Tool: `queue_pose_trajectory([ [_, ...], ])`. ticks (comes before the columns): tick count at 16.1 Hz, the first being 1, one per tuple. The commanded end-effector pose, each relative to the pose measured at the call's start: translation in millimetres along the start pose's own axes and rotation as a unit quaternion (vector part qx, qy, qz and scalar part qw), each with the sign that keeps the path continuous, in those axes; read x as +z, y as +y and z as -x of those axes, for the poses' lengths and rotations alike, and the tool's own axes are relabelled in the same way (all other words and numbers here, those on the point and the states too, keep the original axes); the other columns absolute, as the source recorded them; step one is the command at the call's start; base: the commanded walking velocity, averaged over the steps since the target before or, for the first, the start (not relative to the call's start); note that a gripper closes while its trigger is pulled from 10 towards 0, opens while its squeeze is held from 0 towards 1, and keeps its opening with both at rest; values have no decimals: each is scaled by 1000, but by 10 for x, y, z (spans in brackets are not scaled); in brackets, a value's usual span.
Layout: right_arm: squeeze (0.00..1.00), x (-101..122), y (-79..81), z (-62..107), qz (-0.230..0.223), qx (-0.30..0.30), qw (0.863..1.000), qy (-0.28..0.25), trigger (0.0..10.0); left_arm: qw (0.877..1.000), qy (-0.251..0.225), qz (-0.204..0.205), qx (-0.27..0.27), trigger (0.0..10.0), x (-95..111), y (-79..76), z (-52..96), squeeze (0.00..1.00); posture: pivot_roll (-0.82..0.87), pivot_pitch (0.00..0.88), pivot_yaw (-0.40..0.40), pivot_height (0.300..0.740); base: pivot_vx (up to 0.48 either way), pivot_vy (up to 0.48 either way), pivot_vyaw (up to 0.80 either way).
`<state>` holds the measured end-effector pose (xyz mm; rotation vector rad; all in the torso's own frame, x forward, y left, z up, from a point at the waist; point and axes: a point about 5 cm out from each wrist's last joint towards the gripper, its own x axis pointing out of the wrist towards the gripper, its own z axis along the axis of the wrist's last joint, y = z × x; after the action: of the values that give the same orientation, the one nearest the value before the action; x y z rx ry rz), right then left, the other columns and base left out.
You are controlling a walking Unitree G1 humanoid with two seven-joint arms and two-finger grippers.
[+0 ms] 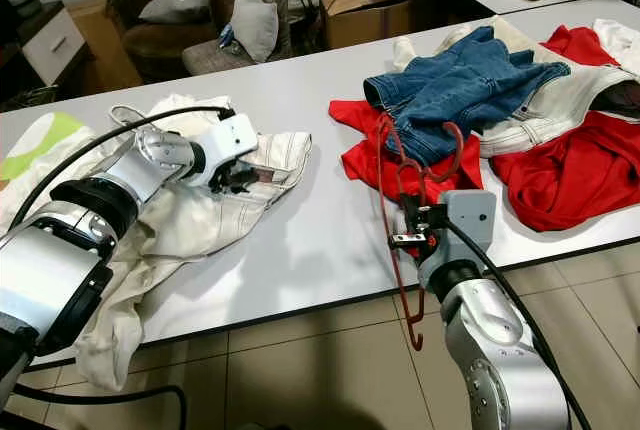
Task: Hang hanger
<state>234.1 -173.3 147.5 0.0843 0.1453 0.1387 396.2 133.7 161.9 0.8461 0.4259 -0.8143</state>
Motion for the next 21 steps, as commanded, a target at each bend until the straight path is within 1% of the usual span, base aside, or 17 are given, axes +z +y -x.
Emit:
queue_pose_trajectory([
  [1,0,42,51,28,0,11,1000,-6,10000,999,31,1,-24,10000,-90,17,46,0,-231,0,217,740,0,0,0],
  [2,0,43,45,32,1,11,1000,-6,10000,998,35,-5,-43,6549,-94,8,56,0,-231,0,216,740,0,0,0],
  [3,0,43,42,34,1,11,1000,-5,10000,998,38,-11,-51,6549,-95,6,62,0,-231,0,216,740,0,0,0],
  [4,0,43,39,36,2,10,1000,-5,10000,997,40,-16,-65,3216,-89,8,75,0,-231,0,216,740,0,0,0],
  [5,0,45,37,29,2,11,1000,-5,10000,997,34,-11,-73,0,-61,19,87,0,-228,0,212,740,0,0,0],
  [7,0,48,43,12,2,13,1000,-5,10000,996,30,-7,-79,0,-38,27,94,0,-219,0,206,740,0,0,0],
  [8,0,50,54,3,2,15,1000,-6,10000,997,30,-2,-73,0,-36,38,97,0,-217,0,205,740,0,0,0],
  [10,0,49,66,-5,2,18,1000,-5,10000,997,35,7,-67,0,-61,48,104,0,-216,0,208,740,0,0,0],
  [12,0,42,68,-3,1,18,1000,-4,10000,996,45,10,-74,0,-89,45,113,0,-215,0,210,740,0,0,0],
  [14,0,39,71,-4,1,18,1000,-4,10000,995,58,4,-81,0,-112,35,115,0,-214,0,211,740,0,0,0],
  [15,0,41,80,-6,-3,20,1000,-5,10000,995,65,-5,-77,0,-120,33,109,0,-214,0,211,740,0,0,0],
  [16,0,44,90,-8,-10,24,1000,-6,10000,995,70,-13,-71,0,-121,37,105,0,-214,0,211,740,0,0,0],
  [18,0,60,109,-1,-30,33,999,-13,10000,995,71,-16,-69,0,-119,38,104,0,-214,0,211,740,0,0,0],
  [19,0,82,124,7,-56,39,997,-23,10000,995,70,-15,-71,0,-111,35,102,0,-214,0,211,740,0,0,0],
  [20,0,93,152,5,-84,55,995,-27,10000,995,65,-8,-72,0,-93,34,97,0,-213,0,209,740,0,0,0],
  [21,0,85,183,10,-96,70,993,-24,10000,996,52,10,-66,0,-71,45,98,0,-212,0,209,740,0,0,0],
])
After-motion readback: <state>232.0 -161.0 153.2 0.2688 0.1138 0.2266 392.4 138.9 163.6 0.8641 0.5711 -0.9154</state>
